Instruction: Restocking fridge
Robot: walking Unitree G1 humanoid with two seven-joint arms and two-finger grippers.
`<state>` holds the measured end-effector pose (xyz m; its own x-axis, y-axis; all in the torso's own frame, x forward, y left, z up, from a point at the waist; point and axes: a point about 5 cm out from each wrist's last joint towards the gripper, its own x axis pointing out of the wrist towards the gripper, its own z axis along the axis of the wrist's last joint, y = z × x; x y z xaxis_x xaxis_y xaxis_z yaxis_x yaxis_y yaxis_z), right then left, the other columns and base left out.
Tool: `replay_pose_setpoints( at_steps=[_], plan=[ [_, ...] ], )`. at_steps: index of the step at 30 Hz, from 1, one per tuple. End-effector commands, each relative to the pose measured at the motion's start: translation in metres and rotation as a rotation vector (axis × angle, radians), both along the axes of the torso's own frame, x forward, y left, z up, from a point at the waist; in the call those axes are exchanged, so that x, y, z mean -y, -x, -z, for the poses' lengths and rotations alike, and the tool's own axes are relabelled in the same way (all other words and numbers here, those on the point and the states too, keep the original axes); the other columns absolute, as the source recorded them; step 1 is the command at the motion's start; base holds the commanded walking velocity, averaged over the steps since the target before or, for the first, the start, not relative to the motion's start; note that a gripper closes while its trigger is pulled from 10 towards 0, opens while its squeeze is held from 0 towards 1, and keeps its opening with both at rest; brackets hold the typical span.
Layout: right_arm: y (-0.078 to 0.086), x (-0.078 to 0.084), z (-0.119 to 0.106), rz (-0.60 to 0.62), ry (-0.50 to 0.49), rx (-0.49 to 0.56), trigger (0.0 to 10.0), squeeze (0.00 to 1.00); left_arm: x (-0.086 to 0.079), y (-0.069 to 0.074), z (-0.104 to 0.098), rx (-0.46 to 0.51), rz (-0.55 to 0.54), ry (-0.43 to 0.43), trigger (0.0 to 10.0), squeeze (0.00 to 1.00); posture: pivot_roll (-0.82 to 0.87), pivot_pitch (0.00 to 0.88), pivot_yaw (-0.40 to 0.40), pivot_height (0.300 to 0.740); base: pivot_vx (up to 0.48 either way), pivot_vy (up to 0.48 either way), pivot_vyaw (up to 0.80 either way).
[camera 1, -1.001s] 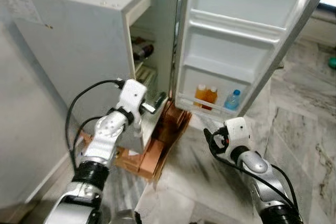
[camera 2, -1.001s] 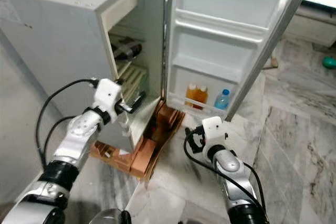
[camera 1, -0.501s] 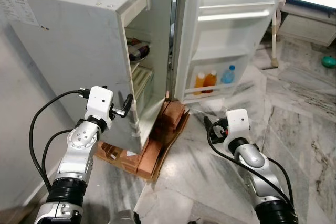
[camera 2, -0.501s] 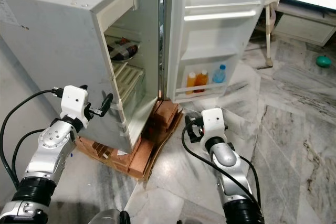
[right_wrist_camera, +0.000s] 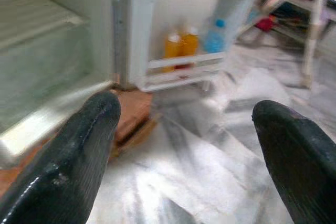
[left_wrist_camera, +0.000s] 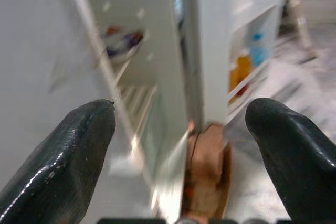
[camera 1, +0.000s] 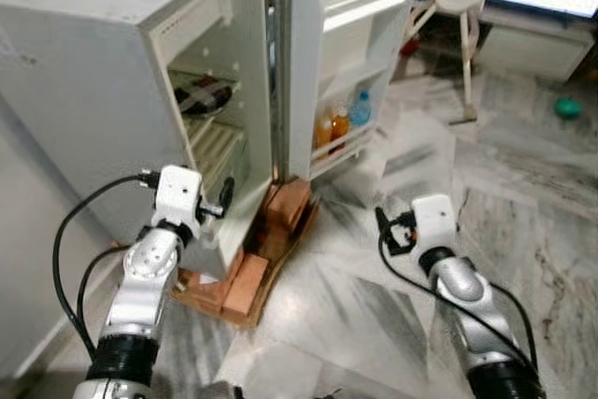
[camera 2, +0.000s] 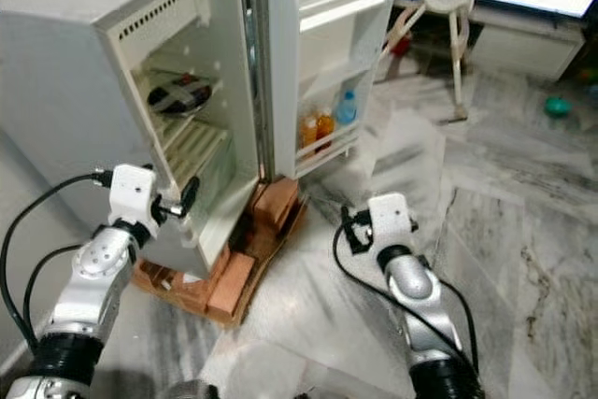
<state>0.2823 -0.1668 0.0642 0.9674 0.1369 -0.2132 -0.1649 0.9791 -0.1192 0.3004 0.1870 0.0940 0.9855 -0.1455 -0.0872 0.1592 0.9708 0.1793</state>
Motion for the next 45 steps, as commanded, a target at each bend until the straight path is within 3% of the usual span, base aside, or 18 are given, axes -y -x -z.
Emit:
replay_pose_setpoints(
  at_steps=[1,9,19,37,45],
  plan=[
    [0.001,0.003,-0.002,0.007,0.007,0.015,10.0,0.0,0.002,-0.001,-0.003,0.012,-0.008,0.001,10.0,0.0,0.02,0.0,-0.044,0.74,0.0,-0.48,0.0],
    [-0.005,-0.002,-0.007,-0.002,-0.001,0.04,10.0,0.0,0.004,-0.002,-0.002,0.013,-0.033,-0.009,10.0,0.0,0.03,0.0,-0.05,0.74,0.0,-0.479,-0.06],
    [-0.009,0.005,-0.019,-0.002,0.016,0.075,10.0,0.0,0.009,0.002,-0.007,0.036,-0.028,-0.021,10.0,0.0,0.03,0.0,-0.048,0.74,0.024,-0.437,-0.8],
    [0.0,0.011,-0.019,0.036,0.016,0.082,10.0,0.0,0.007,0.0,-0.004,0.029,-0.041,-0.03,10.0,0.0,0.01,0.0,-0.032,0.74,0.429,-0.1,-0.79],
    [-0.002,0.011,-0.023,0.039,0.014,0.107,10.0,0.0,0.007,-0.002,-0.005,0.048,-0.054,-0.003,10.0,0.0,0.01,0.0,-0.039,0.74,0.48,0.0,-0.32]
  ],
)
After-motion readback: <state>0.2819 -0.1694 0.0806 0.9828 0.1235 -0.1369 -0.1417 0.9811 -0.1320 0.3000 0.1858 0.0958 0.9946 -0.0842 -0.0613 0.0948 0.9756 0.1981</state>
